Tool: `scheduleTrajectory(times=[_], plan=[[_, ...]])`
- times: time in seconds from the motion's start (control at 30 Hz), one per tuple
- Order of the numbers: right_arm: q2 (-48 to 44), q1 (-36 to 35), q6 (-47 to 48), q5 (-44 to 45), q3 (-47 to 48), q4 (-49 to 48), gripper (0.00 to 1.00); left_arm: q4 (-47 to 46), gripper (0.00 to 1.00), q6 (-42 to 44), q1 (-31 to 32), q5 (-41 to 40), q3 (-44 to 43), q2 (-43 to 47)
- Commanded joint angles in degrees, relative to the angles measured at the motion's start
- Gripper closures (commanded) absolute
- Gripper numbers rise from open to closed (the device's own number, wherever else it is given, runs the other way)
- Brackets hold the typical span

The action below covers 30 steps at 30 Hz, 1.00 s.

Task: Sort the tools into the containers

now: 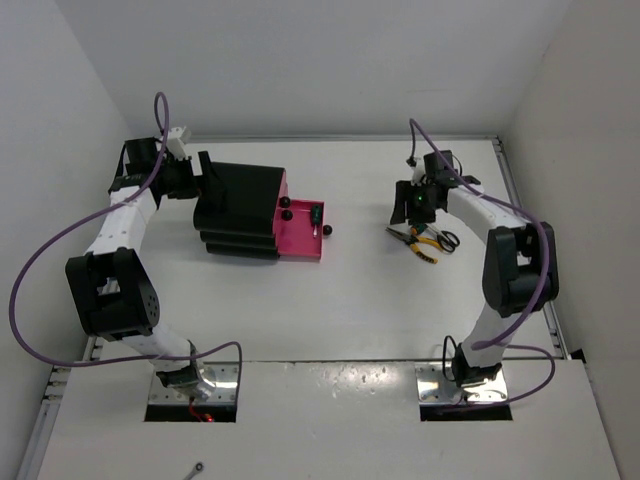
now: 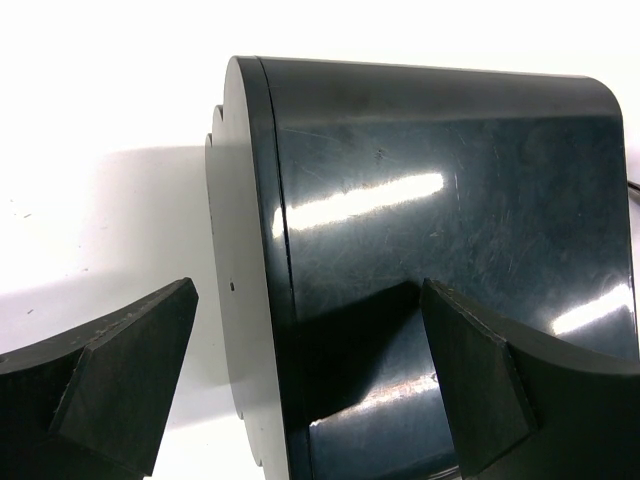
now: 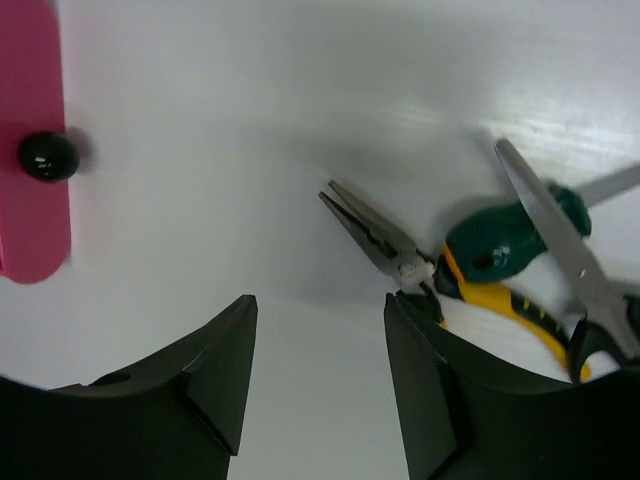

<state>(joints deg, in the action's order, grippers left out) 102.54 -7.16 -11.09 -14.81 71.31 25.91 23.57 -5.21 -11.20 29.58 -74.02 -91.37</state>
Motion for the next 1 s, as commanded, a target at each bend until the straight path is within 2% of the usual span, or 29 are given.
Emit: scheduleTrajectory(times=[0.0,0.07,0.2,0.27,0.33,0.4,0.97], plan=[[-5.6,-0.2,-15.3,8.2,-2.0,-0.5,0.46,3.9,0.00,2.4,0.8,-5.0,1.6,-0.8],[-5.6,-0.7,-18.3,13.4,-2.0,0.3,0.47,3.9,0.00,2.4,0.8,-5.0,1.6,-0.3],[-5.6,-0.1,-27.9,18.1,-2.0,0.9,0.47,3.9,0.00,2.4,1.4,-5.0,1.6,-0.3],[-5.1,-0.1,-29.9,20.9,-1.3,1.4,0.47,3.4,0.00,2.4,1.4,-5.0,1.6,-0.3],[-3.0,-0.1,-32.1,22.7,0.1,3.3,0.43,3.4,0.00,2.4,1.4,-5.0,1.6,-0.3],[-1.0,-0.1,-33.2,23.2,1.3,4.8,0.40,3.4,0.00,2.4,1.4,-5.6,2.1,-0.3],[5.2,2.1,-35.0,22.1,1.3,2.5,0.40,2.9,0.00,2.4,1.4,-5.6,2.1,-0.3]])
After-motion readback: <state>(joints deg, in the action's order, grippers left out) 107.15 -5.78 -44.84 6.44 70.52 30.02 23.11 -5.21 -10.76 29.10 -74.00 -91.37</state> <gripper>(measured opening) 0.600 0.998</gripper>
